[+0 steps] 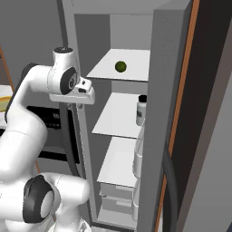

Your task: Pick lime from the fridge and place it on the plate on the counter.

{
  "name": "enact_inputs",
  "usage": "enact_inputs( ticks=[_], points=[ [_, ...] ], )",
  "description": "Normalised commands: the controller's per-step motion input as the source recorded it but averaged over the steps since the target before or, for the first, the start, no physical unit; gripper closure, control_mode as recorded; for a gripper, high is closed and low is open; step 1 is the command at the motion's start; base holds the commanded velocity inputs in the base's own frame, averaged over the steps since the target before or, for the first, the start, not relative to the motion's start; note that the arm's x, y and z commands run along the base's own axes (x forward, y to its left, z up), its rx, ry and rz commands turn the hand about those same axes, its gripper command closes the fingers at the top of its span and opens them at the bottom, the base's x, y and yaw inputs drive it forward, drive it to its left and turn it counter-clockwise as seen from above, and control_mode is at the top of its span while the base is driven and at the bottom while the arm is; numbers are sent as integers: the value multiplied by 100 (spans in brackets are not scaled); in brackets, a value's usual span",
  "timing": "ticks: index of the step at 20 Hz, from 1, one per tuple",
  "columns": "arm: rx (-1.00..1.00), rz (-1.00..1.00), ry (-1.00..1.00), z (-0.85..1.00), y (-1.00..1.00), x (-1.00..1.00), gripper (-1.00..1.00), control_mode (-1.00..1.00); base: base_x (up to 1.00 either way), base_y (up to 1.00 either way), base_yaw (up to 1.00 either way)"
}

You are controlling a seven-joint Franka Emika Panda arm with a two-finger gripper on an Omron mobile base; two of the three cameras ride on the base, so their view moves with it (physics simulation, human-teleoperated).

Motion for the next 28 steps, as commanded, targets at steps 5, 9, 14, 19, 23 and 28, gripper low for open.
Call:
enact_inputs(
  ticks=[5,9,14,19,23,28],
  points=[
    [0,0,-10,2,0,0,-100,-100,0,0,0],
    [0,0,-31,17,0,-11,-100,-100,0,0,0],
    [0,0,-31,26,-5,-6,-100,-100,0,0,0],
    [0,0,-22,29,-44,-1,-100,-100,0,0,0],
    [0,0,-16,31,-69,0,-100,-100,0,0,0],
    [0,0,-3,58,-54,0,-100,-100,0,0,0]
  ],
)
